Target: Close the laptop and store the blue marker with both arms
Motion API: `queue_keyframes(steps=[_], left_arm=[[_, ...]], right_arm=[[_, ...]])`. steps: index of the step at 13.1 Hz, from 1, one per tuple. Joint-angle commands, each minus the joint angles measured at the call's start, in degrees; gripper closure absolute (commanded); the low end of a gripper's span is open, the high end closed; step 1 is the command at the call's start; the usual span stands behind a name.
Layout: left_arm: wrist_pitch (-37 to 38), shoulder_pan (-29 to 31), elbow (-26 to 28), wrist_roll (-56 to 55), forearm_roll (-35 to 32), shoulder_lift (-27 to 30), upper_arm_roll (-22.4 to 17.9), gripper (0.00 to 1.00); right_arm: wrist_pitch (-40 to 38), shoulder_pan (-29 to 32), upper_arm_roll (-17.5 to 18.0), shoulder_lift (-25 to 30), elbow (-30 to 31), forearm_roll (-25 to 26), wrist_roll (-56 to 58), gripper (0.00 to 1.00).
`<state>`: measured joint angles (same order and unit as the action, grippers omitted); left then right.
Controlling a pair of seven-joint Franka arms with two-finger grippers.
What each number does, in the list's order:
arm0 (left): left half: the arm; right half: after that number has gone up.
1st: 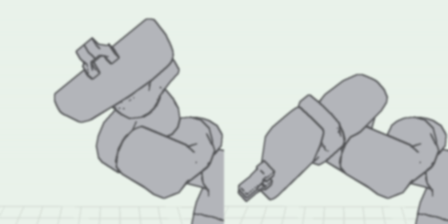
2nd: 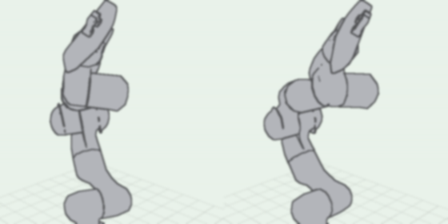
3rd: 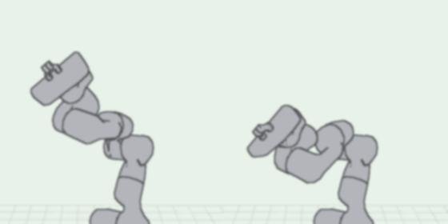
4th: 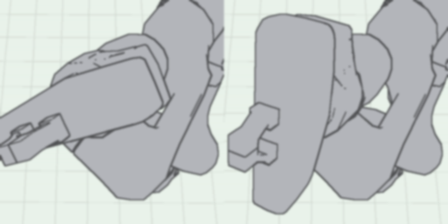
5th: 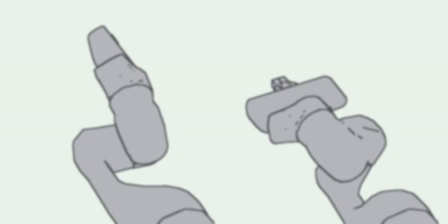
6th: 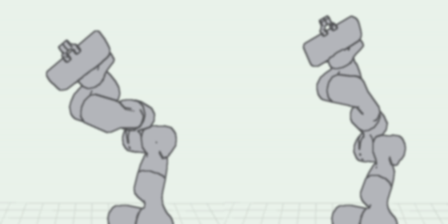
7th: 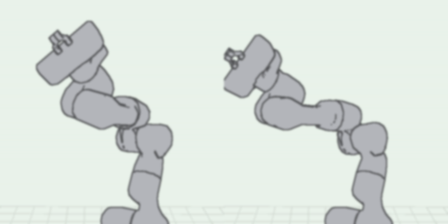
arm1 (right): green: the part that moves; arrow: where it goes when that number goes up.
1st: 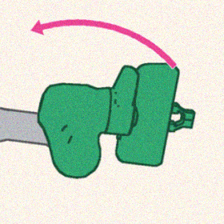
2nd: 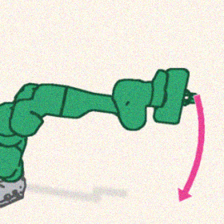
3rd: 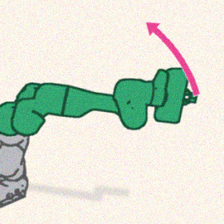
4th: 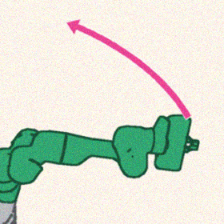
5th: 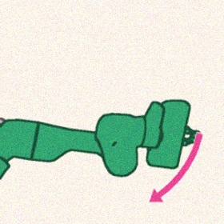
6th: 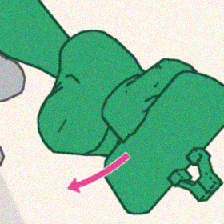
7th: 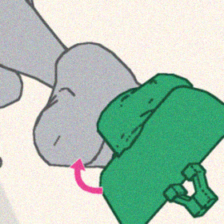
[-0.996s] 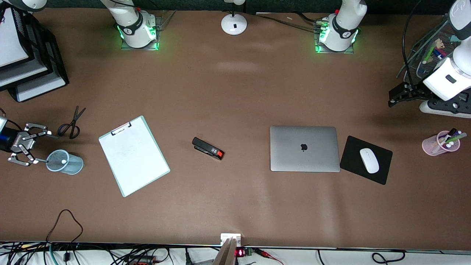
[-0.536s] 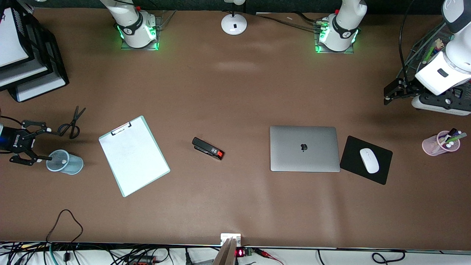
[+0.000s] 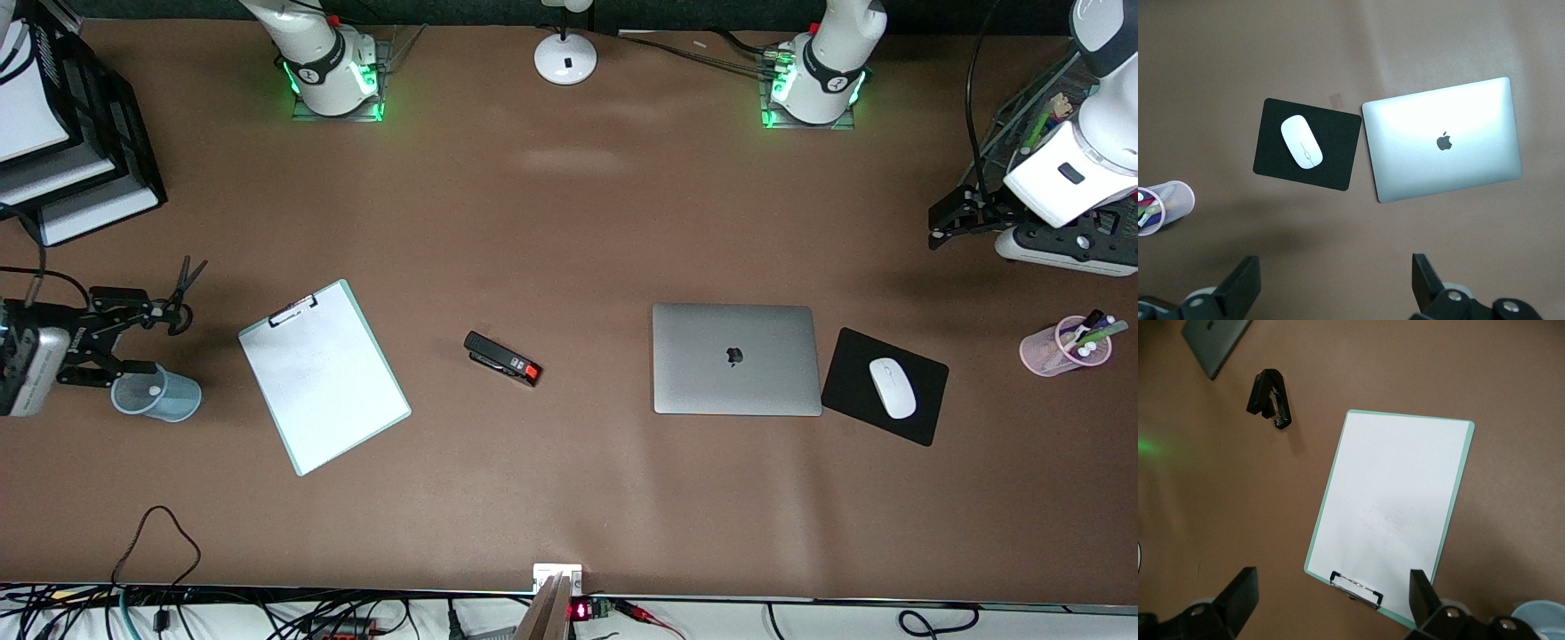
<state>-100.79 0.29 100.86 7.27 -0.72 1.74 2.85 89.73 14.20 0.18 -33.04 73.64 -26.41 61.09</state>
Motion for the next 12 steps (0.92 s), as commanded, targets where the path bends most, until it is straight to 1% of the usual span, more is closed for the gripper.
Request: queue_keyframes(steps=[1, 2, 3, 5, 7, 9, 10, 12], left_arm=[[1.3, 0.32, -0.84, 1.43, -1.04, 0.19, -0.04, 0.0], [1.3, 0.41, -0.84, 1.51, -1.04, -0.16, -0.13, 0.0], [1.3, 0.5, -0.84, 1.51, -1.04, -0.16, -0.13, 0.0], [1.3, 0.41, -0.93, 1.51, -1.13, -0.16, -0.13, 0.0], [1.3, 0.5, -0.84, 1.6, -1.04, -0.16, -0.22, 0.0], [1.3, 0.41, -0.93, 1.52, -1.13, -0.16, -0.04, 0.0], [1.3, 0.32, -0.93, 1.51, -1.13, -0.16, -0.04, 0.0], [1.3, 0.23, -1.02, 1.34, -1.13, -0.16, 0.05, 0.0]], right_arm=[[-1.22, -3.29, -0.09, 3.67, -0.25, 6.17, -8.42, 0.0], [-1.83, -4.52, -0.09, 4.55, -0.25, 7.67, -10.7, 0.0], [-3.4, -5.05, -0.09, 5.34, -0.25, 7.86, -13.25, 0.0], [-7.71, -6.98, -0.27, 7.01, -0.34, 9.08, -23.85, 0.0], [-9.74, -9.79, -0.18, 9.12, -0.34, 12.85, -31.61, 0.0], [-10.8, -14.0, -0.18, 10.0, -0.34, 18.12, -38.2, 0.0], [-11.24, -15.76, -0.18, 10.27, -0.34, 19.97, -41.72, 0.0], [-11.59, -17.27, -0.09, 12.2, 0.44, 22.7, -44.3, 0.0]])
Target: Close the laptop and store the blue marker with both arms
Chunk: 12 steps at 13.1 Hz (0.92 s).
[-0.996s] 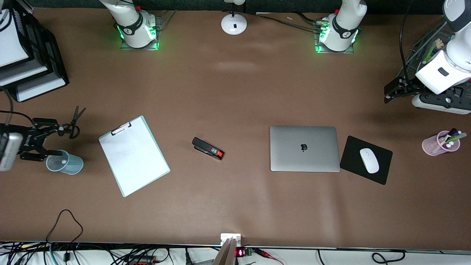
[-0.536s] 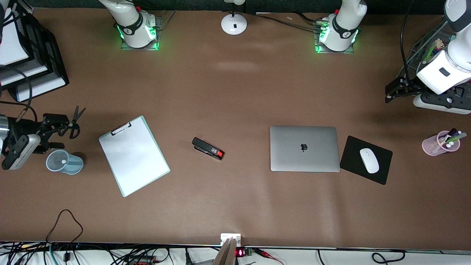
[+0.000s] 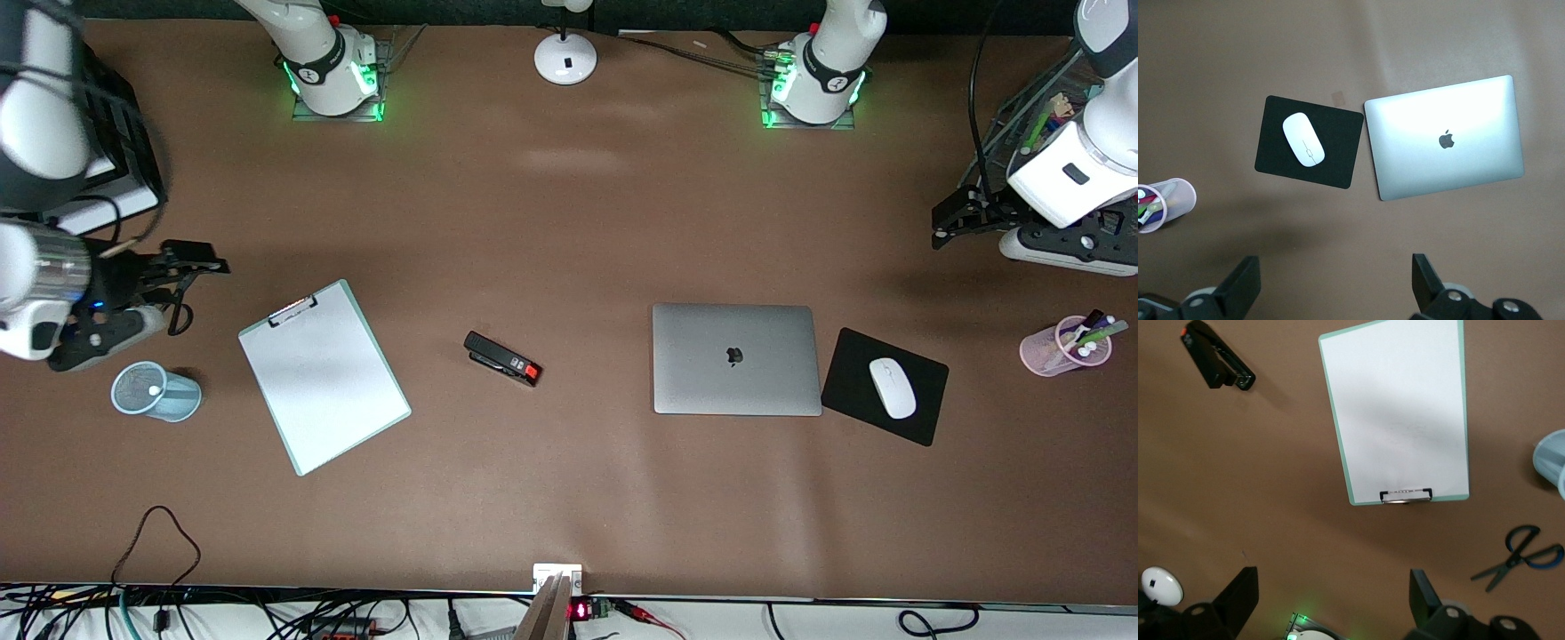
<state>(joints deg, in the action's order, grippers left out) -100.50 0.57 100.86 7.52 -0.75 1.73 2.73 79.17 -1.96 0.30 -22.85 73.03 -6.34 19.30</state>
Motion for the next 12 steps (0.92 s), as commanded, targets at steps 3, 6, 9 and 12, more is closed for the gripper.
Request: queue_keyframes(steps=[3, 6, 9, 12], left_arm=[[1.01, 0.13, -0.92, 1.27, -1.1, -0.15, 0.08, 0.0], [0.75, 0.22, -0.92, 1.09, -0.57, -0.85, -0.1, 0.0], [0.83, -0.66, -2.41, 0.65, -1.1, -1.03, 0.43, 0.0], [0.66, 0.04, -2.42, 1.27, -0.83, -1.47, 0.43, 0.0]], right_arm=[[-0.68, -1.82, -0.21, 2.02, 0.97, 4.93, -2.86, 0.0], [-0.33, -1.56, -0.3, 1.76, 0.79, 7.21, -2.69, 0.0], [0.02, -1.03, -0.65, 1.67, -0.08, 6.96, -2.25, 0.0], [-1.82, -1.03, -1.09, 2.11, -2.11, 10.01, -2.77, 0.0]])
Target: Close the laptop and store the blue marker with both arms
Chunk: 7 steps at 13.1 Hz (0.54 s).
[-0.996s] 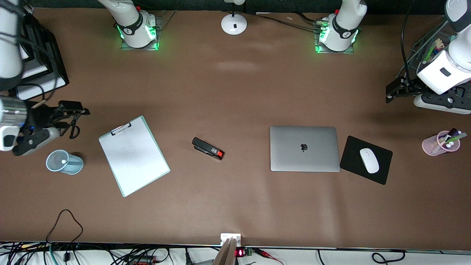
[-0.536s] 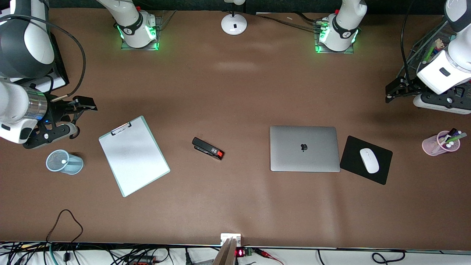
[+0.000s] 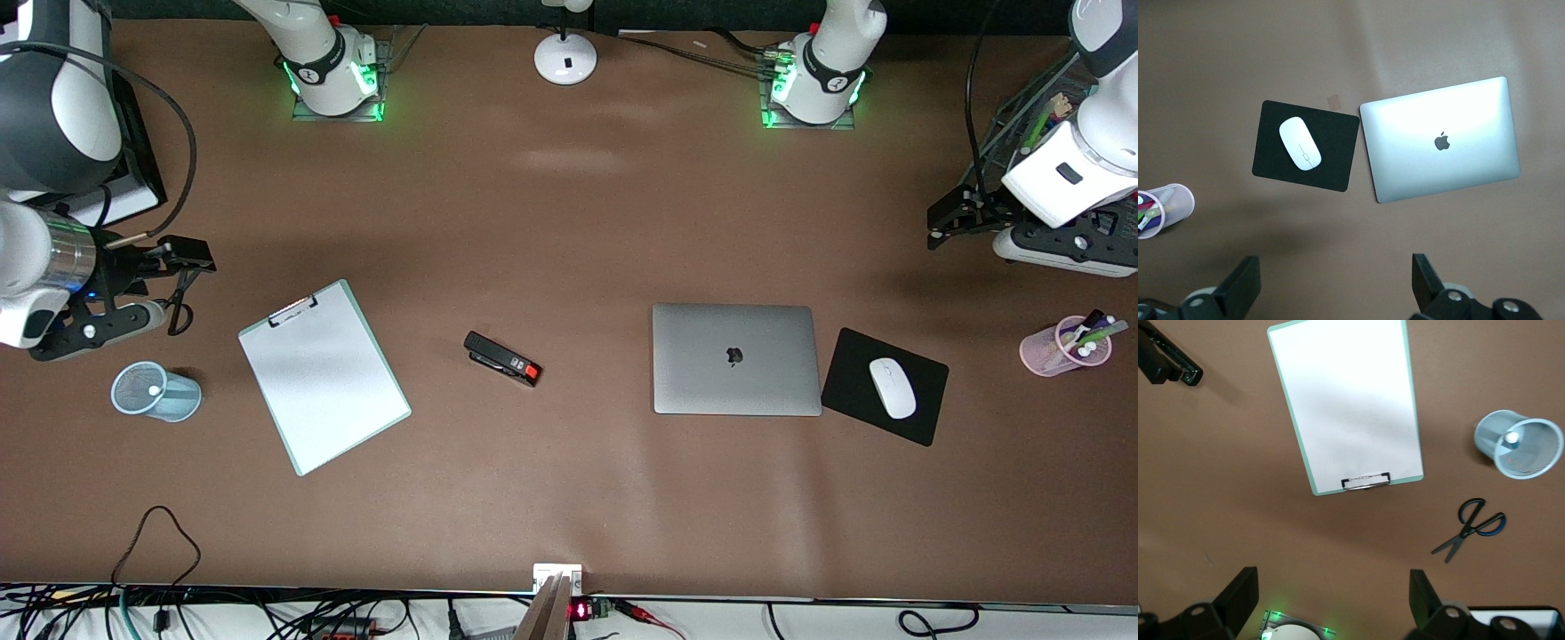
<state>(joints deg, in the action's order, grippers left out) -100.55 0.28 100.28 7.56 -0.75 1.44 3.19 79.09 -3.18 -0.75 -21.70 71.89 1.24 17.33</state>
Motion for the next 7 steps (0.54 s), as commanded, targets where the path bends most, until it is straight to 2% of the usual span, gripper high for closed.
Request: queue_keyframes(steps=[1, 4, 7], left_arm=[[0.62, 0.34, -1.93, 1.23, -0.92, -1.18, -0.03, 0.0], [0.79, 0.34, -1.93, 1.32, -1.01, -1.18, -0.03, 0.0], [0.88, 0.42, -1.93, 1.32, -1.01, -1.18, -0.29, 0.0]], right_arm=[[-2.96, 0.71, -0.65, 2.26, -1.04, 2.62, -0.98, 0.0], [-2.27, 1.07, -2.67, 5.79, -1.04, 2.1, -2.98, 0.0], [0.36, -0.33, -1.89, 10.35, 0.87, 2.1, -16.67, 0.0]])
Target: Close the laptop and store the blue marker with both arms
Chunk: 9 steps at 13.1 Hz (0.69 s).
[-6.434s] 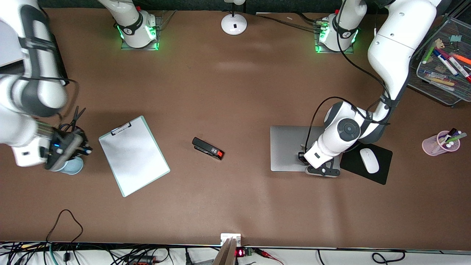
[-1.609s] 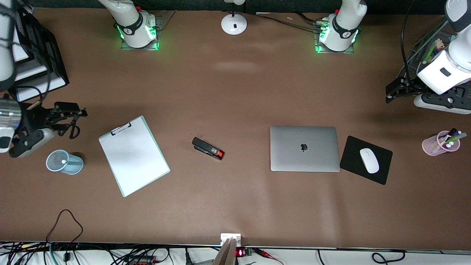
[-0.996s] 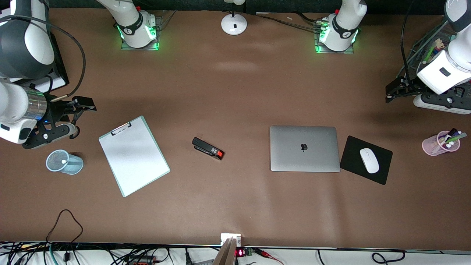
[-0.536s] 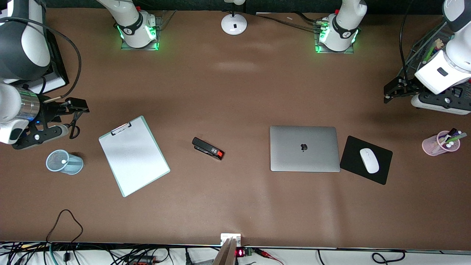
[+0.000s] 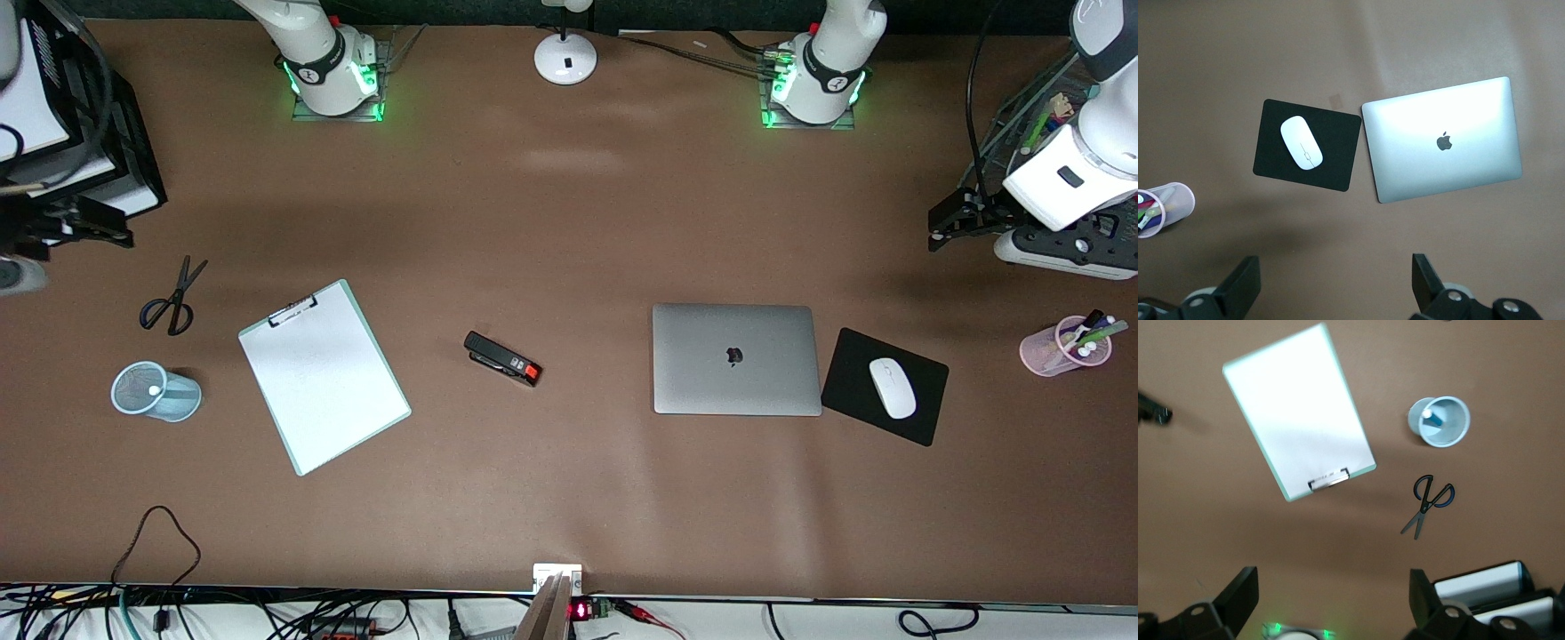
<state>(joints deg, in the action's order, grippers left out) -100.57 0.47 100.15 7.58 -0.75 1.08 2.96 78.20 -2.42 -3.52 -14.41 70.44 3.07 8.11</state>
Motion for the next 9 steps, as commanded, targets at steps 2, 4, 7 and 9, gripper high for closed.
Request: queue_keyframes(steps=[2, 4, 7, 9], left_arm=[[1.08, 0.84, -1.71, 1.38, -1.01, -0.9, -0.32, 0.0], [0.9, 1.37, -1.8, 1.38, -1.01, -1.25, -0.24, 0.0], [0.9, 1.2, -1.88, 1.29, -1.1, -1.25, 0.29, 0.0], [0.9, 1.2, -1.89, 1.38, -1.1, -1.16, 0.29, 0.0]], right_arm=[[0.99, -2.76, 0.8, 4.21, 3.74, 0.1, -10.56, 0.0], [0.91, -2.77, 0.8, 5.0, 4.44, -0.69, -10.74, 0.0], [4.06, -1.72, 0.18, 9.56, 11.45, -3.95, -10.39, 0.0], [6.95, -1.89, 0.27, 12.55, 15.58, -3.95, -10.39, 0.0]])
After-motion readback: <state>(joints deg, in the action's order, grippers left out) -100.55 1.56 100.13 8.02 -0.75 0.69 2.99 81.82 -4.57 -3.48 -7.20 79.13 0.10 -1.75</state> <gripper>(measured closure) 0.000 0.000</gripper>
